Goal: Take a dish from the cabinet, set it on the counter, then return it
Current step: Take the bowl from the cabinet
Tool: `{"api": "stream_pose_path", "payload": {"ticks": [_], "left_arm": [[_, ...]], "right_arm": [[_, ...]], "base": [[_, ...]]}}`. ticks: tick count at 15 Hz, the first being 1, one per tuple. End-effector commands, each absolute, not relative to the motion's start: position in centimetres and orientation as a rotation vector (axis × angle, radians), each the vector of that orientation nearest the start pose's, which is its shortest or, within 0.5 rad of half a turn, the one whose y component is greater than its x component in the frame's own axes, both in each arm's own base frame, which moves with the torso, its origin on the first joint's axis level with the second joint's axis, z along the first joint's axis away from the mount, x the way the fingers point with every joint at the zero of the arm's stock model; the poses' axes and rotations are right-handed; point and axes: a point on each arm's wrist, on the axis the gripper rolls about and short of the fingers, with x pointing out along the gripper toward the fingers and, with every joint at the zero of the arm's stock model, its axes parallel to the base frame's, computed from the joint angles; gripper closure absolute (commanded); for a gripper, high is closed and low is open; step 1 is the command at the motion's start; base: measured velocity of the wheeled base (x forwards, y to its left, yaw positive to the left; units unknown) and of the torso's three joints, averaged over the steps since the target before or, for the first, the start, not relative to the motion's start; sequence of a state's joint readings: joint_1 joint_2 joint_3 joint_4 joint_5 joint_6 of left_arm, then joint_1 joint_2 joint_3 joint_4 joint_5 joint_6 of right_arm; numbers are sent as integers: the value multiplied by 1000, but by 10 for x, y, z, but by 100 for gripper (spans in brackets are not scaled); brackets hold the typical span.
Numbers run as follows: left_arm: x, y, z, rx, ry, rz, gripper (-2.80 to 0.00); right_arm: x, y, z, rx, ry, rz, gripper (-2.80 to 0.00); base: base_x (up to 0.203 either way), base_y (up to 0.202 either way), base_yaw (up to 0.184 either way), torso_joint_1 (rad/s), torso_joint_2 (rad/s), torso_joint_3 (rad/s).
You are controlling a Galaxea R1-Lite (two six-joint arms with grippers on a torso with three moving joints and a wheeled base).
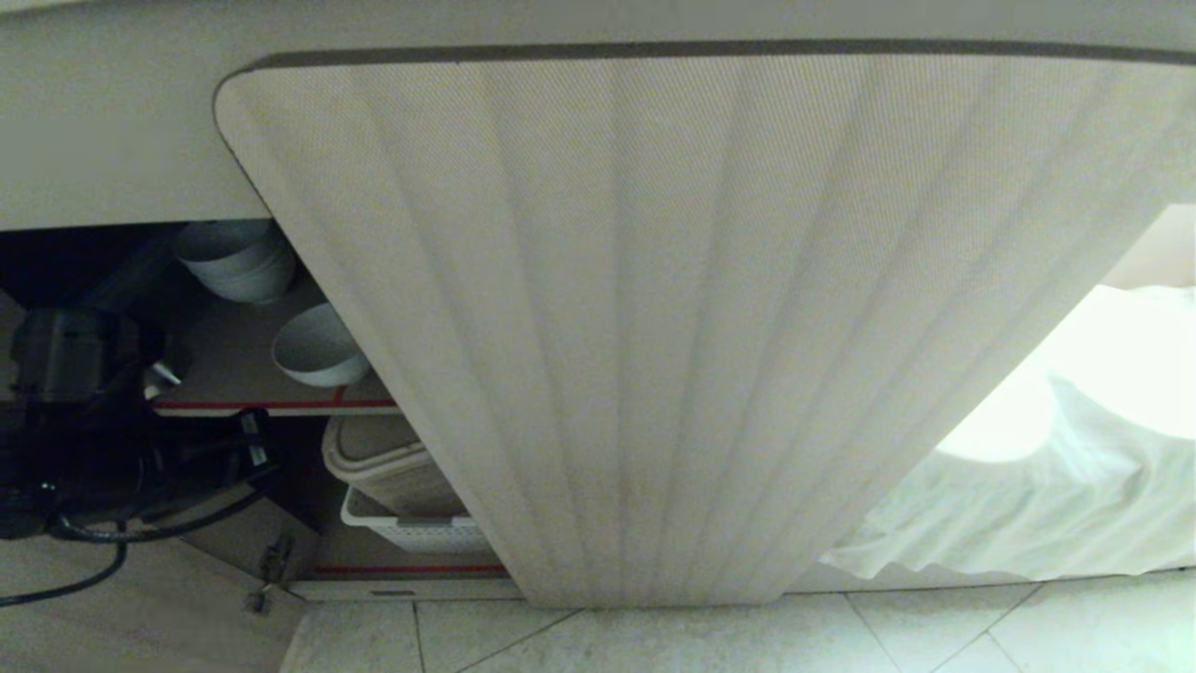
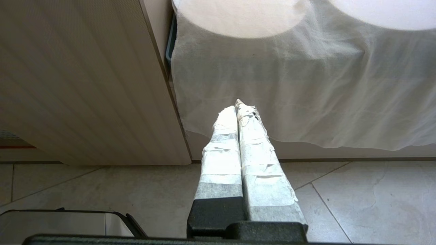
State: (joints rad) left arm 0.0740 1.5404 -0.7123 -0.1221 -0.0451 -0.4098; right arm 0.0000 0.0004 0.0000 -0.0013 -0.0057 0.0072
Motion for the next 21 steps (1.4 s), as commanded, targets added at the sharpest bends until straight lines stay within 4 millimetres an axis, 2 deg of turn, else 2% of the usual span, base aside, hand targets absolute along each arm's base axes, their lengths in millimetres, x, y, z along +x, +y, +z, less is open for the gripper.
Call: {"api": "stream_pose_path", "payload": {"ticks": [1, 8, 21], "left_arm": [[245, 17, 155, -438, 692, 172, 0], [249, 17, 153, -491, 692, 194, 0], [280, 18, 165, -572, 638, 208, 0]], "right_arm": [[-23, 0, 76, 8, -2, -5, 0], [-23, 0, 76, 8, -2, -6, 0], [-23, 0, 76, 8, -2, -6, 0]], "base": [[0, 0, 0, 0, 0, 0], [0, 0, 0, 0, 0, 0], [0, 0, 0, 0, 0, 0]]}}
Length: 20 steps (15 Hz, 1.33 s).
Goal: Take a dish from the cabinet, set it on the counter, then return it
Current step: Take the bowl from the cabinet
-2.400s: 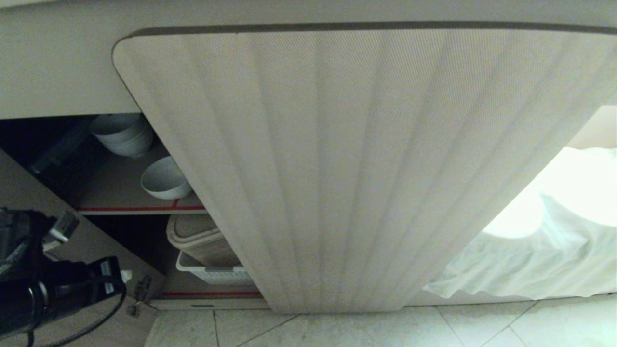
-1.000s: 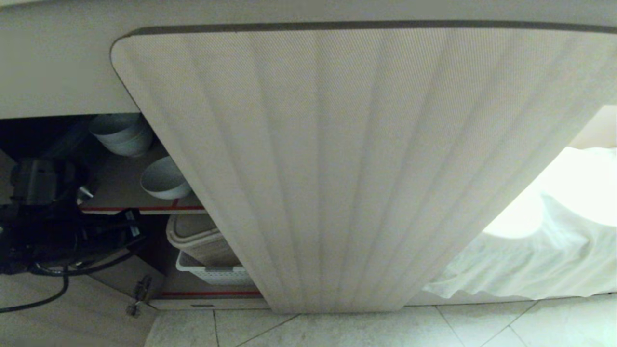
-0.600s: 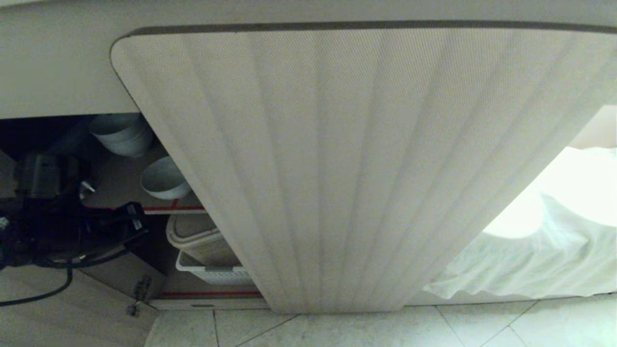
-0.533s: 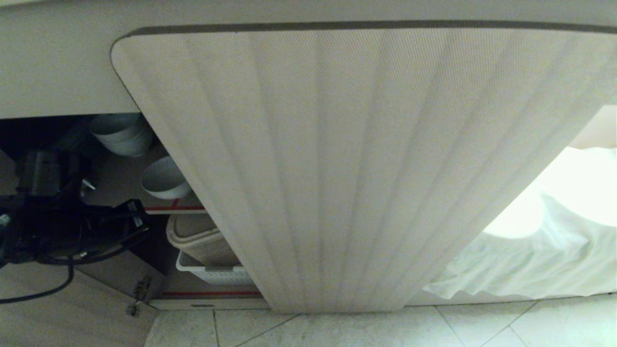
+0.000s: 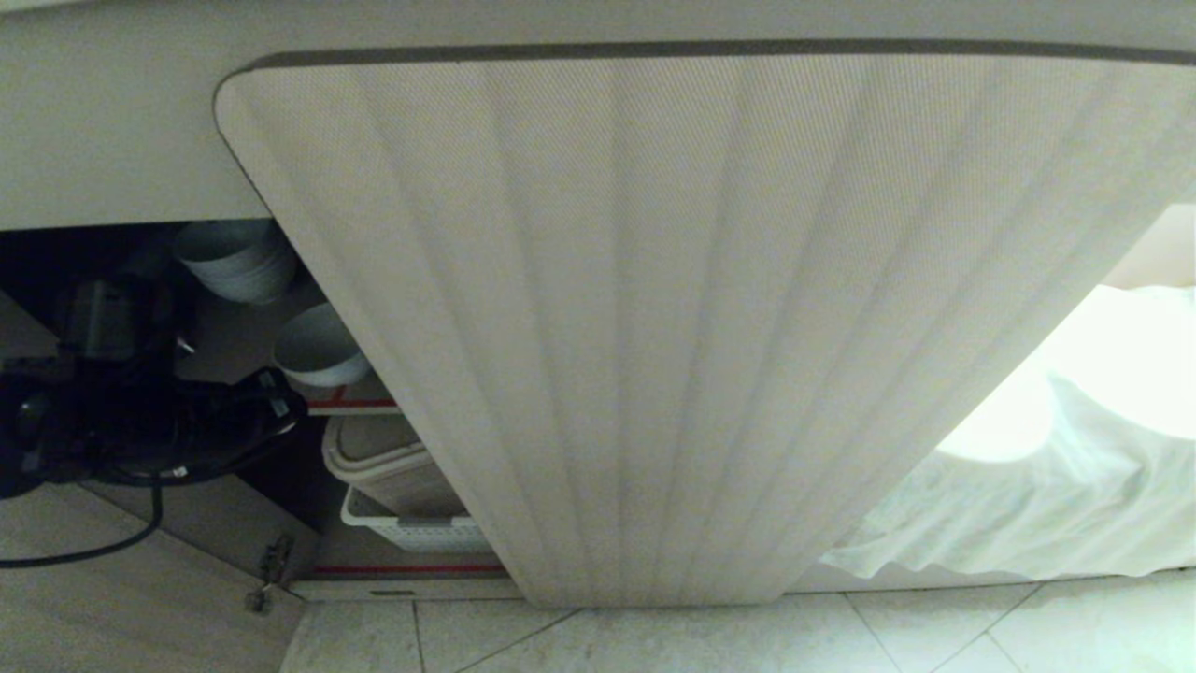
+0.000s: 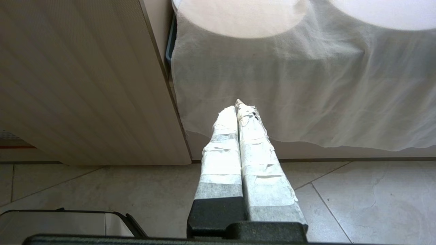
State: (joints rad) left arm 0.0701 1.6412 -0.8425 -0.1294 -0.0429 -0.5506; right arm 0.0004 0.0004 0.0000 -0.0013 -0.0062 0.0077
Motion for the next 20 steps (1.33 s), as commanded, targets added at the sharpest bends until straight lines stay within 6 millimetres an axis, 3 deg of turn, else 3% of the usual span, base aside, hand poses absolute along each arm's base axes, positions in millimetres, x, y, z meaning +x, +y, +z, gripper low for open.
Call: {"api": "stream_pose_path", "payload": {"ticks": [1, 12, 13, 20], "left_arm": [[281, 18, 167, -574, 629, 205, 0], [284, 19, 174, -598, 600, 205, 0], [284, 19, 174, -604, 599, 207, -280], [285, 19, 178, -604, 585, 206, -280]], "right_arm": [[-23, 0, 76, 8, -2, -6, 0], [-23, 0, 76, 8, -2, -5, 0], [-23, 0, 76, 8, -2, -5, 0], [-23, 0, 76, 8, -2, -6, 0]], "base": [[0, 0, 0, 0, 0, 0], [0, 0, 0, 0, 0, 0], [0, 0, 0, 0, 0, 0], [0, 0, 0, 0, 0, 0]]}}
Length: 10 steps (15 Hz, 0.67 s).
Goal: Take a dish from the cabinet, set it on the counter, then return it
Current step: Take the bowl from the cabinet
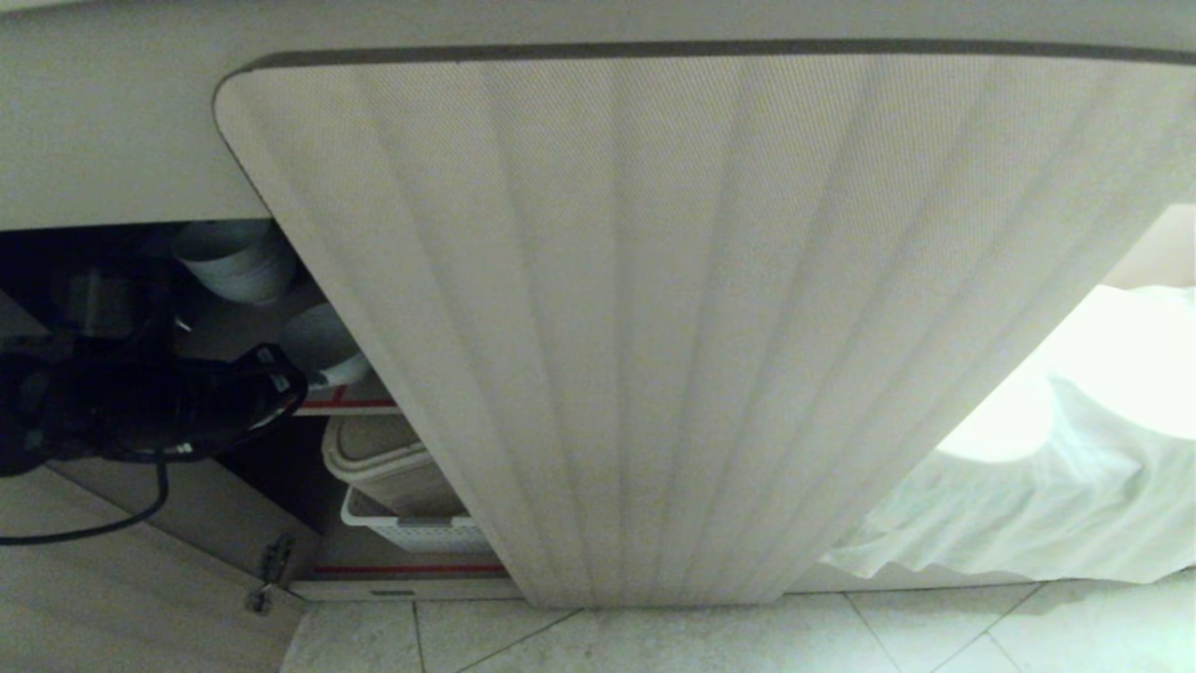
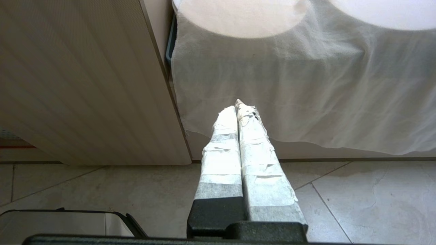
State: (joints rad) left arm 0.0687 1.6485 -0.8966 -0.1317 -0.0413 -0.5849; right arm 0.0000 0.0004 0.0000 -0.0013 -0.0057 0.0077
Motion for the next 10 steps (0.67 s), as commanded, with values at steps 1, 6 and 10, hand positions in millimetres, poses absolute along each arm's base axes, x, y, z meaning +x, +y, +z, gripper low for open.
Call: {"api": "stream_pose_path", "payload": {"ticks": [1, 6, 10], "left_arm": [[285, 19, 178, -603, 583, 206, -280], [284, 19, 180, -602, 576, 208, -280], [285, 20, 182, -602, 564, 222, -280]], "right_arm": [[-23, 0, 76, 8, -2, -6, 0], [-23, 0, 76, 8, -2, -5, 0], [-23, 0, 76, 8, -2, -6, 0]], "base": [[0, 0, 0, 0, 0, 0], [0, 0, 0, 0, 0, 0], [0, 0, 0, 0, 0, 0]]}}
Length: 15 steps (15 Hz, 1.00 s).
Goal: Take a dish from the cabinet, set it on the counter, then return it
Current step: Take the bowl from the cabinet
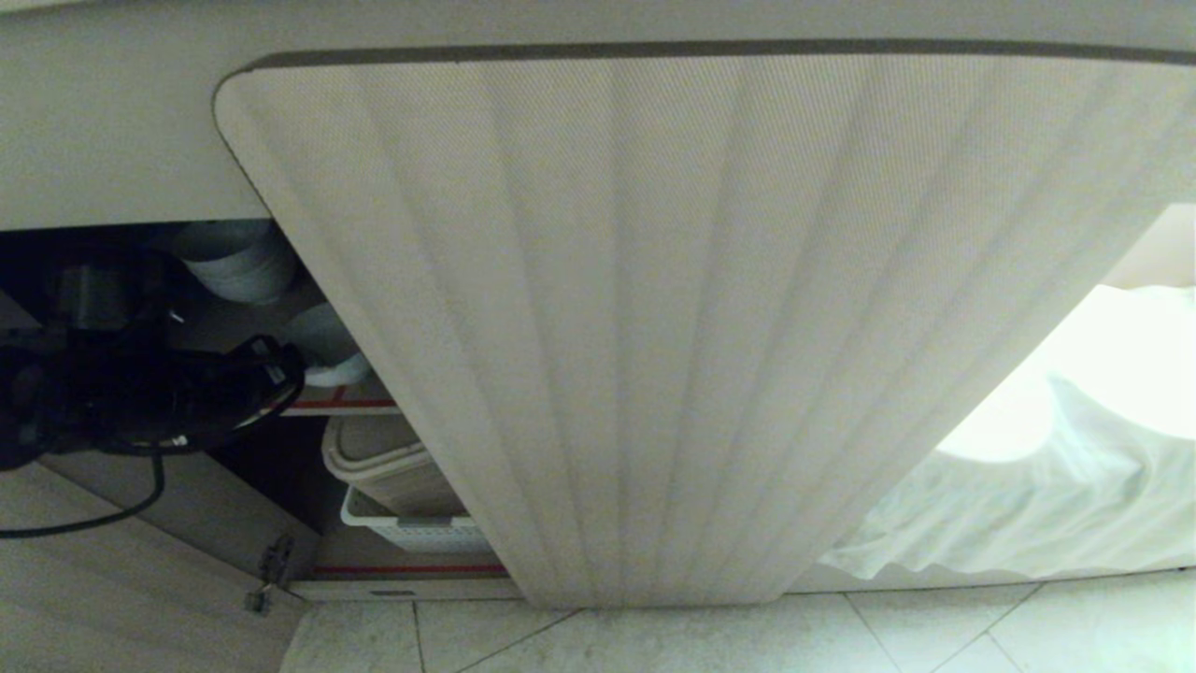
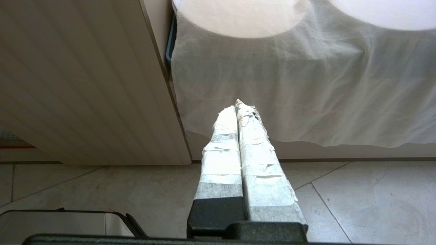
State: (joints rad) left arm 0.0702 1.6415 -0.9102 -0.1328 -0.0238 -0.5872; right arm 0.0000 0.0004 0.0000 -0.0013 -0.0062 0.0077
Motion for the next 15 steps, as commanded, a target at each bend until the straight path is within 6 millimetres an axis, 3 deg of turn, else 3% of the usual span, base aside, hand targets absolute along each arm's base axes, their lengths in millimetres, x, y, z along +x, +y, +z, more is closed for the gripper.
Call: {"api": "stream_pose_path", "payload": {"ticks": [1, 10, 15], "left_arm": [[285, 21, 182, -603, 563, 226, -280], [292, 22, 185, -596, 543, 245, -280], [305, 24, 179, -591, 547, 277, -280]], "right_arm": [[-23, 0, 76, 8, -2, -5, 0], [-23, 0, 76, 8, -2, -6, 0], [-23, 0, 76, 8, -2, -5, 0]], "base": [[0, 0, 0, 0, 0, 0], [0, 0, 0, 0, 0, 0], [0, 0, 0, 0, 0, 0]]}}
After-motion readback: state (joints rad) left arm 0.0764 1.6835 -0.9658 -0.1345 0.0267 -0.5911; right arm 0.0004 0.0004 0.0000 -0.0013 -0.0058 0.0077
